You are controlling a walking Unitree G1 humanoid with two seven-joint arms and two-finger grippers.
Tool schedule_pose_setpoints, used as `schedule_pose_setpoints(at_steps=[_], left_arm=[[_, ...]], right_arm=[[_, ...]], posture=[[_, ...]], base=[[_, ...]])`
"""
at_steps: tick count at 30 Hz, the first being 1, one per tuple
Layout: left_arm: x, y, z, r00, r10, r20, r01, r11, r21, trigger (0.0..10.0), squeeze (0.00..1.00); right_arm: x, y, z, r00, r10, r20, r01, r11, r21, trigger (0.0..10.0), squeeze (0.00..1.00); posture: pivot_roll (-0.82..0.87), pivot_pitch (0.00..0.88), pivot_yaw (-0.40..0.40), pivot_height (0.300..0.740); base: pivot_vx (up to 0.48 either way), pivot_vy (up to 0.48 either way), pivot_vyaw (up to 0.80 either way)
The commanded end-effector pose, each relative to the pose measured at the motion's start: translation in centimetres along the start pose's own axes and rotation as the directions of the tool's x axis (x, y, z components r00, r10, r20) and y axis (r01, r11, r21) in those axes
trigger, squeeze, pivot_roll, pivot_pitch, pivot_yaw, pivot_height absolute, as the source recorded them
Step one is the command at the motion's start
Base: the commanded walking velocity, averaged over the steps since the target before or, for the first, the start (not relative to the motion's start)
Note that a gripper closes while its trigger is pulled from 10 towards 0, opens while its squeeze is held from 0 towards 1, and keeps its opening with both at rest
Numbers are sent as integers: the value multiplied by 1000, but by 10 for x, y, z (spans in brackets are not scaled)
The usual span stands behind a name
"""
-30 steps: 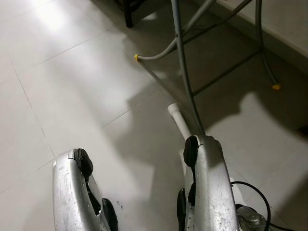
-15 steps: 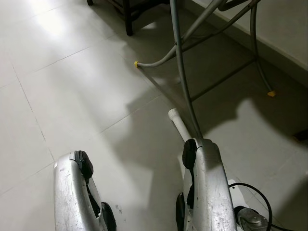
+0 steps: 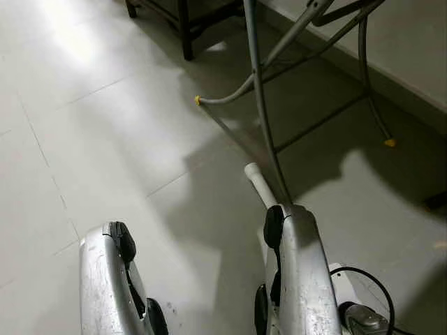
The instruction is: Building children table
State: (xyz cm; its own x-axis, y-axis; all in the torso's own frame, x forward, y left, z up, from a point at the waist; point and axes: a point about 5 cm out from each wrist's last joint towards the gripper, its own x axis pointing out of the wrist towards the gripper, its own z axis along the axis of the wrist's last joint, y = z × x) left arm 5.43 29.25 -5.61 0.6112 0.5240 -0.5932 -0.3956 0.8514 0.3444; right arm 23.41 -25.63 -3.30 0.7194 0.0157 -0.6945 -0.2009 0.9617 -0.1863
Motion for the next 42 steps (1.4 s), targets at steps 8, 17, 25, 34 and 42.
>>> schedule_pose_setpoints(at_steps=[8,17,25,34,42], left_arm=[[-8,-1,-18,998,0,-56,0,1000,7,10000,0],[-10,2,-23,998,4,-61,-3,1000,15,10000,0],[-10,3,-23,998,3,-61,-1,1000,22,10000,0],[-11,5,-23,999,3,-55,-1,1000,25,10000,0],[-12,4,-24,999,2,-53,0,1000,28,10000,0]], right_arm=[[-3,13,-20,996,71,-46,-69,997,43,10000,0],[-4,12,-22,996,69,-58,-67,997,39,10000,0],[-4,12,-21,996,67,-54,-65,997,38,10000,0],[-4,12,-21,997,59,-55,-58,998,23,10000,0],[-11,4,-42,989,4,-150,2,999,36,10000,0]], posture=[[22,279,-26,319],[24,283,-23,359],[28,286,-19,389],[30,288,-17,419],[30,300,-20,444]], base=[[0,0,0],[0,0,0],[0,0,0],[0,0,0],[0,0,0]])
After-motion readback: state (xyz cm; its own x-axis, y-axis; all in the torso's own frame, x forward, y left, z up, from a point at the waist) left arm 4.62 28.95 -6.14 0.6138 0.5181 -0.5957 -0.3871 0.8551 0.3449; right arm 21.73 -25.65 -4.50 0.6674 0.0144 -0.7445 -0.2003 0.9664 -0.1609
